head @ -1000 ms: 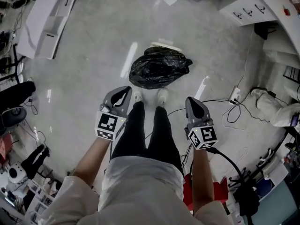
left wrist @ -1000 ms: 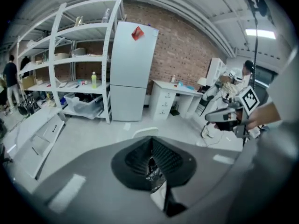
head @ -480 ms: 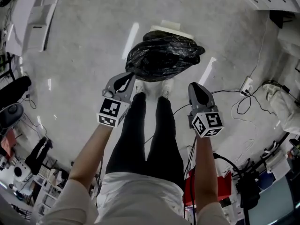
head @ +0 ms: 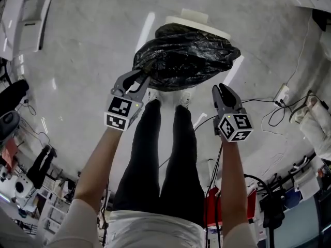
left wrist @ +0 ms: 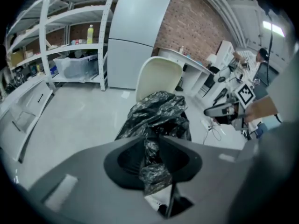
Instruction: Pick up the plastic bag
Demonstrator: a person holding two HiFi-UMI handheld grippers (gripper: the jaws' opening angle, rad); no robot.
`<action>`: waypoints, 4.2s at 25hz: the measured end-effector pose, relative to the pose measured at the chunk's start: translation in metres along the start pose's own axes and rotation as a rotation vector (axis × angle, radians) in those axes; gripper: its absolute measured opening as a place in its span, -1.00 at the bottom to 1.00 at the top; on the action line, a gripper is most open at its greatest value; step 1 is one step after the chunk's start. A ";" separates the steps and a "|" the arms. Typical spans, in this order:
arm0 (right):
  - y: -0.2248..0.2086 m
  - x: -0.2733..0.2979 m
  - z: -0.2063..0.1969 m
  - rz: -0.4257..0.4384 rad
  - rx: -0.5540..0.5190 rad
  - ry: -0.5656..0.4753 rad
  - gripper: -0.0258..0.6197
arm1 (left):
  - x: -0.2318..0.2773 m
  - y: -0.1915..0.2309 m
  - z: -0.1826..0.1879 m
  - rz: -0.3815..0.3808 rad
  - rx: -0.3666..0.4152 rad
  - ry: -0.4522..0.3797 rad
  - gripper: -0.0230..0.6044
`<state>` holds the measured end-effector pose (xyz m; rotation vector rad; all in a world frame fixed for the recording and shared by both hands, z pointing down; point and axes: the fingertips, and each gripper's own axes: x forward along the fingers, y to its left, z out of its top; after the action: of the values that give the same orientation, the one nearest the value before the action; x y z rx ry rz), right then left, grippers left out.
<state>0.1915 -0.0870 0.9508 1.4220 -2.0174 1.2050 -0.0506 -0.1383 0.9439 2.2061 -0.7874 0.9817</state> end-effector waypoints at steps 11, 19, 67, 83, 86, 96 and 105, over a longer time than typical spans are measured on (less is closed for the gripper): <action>-0.082 0.068 -0.036 -0.086 0.248 0.023 0.03 | 0.050 0.066 -0.046 -0.001 -0.211 0.057 0.06; -0.097 0.113 -0.067 0.016 0.412 0.053 0.41 | 0.080 0.068 -0.081 -0.070 -0.235 0.096 0.32; 0.044 -0.083 0.067 0.011 0.152 -0.036 -0.90 | -0.103 -0.021 0.059 0.017 -0.309 -0.031 -0.91; 0.084 -0.182 0.131 -0.013 0.102 -0.010 -0.90 | -0.202 -0.059 0.150 0.029 -0.161 -0.033 -0.91; 0.090 -0.202 0.145 -0.015 0.093 -0.024 -0.90 | -0.220 -0.067 0.166 0.029 -0.146 -0.042 -0.91; 0.133 -0.268 0.178 -0.003 0.015 -0.065 -0.90 | -0.292 -0.094 0.204 0.011 -0.087 -0.088 -0.91; 0.183 -0.321 0.202 0.040 -0.061 -0.120 -0.90 | -0.365 -0.124 0.225 -0.011 0.011 -0.129 -0.91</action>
<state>0.1890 -0.0503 0.5312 1.4628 -2.1531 1.0884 -0.0654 -0.1176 0.4986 2.2992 -0.8280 0.8472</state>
